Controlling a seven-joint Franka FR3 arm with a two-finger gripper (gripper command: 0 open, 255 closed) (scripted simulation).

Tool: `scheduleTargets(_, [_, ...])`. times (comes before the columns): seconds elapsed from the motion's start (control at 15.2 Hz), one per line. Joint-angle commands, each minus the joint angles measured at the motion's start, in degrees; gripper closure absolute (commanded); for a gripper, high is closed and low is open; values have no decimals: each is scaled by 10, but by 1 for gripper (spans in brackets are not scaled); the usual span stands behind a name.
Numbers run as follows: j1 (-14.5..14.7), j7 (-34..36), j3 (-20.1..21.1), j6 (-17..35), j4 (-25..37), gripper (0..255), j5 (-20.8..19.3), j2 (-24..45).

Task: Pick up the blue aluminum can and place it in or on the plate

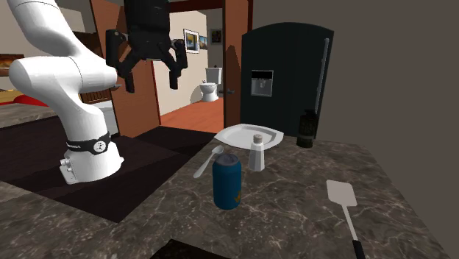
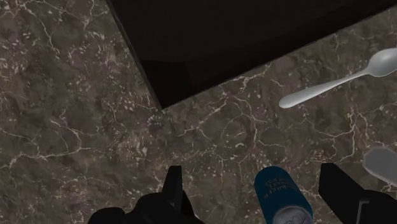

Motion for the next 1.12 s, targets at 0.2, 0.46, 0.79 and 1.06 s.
scheduleTargets(0.2, [9, 22, 13, 102, 7, 0, 10, 96])
scheduleTargets(0.46, [15, 36, 21, 172, 29, 0, 14, 177])
scheduleTargets(0.79, [21, 54, 29, 245, 75, 0, 14, 284])
scheduleTargets(1.06, [22, 58, 30, 277, 75, 0, 13, 313])
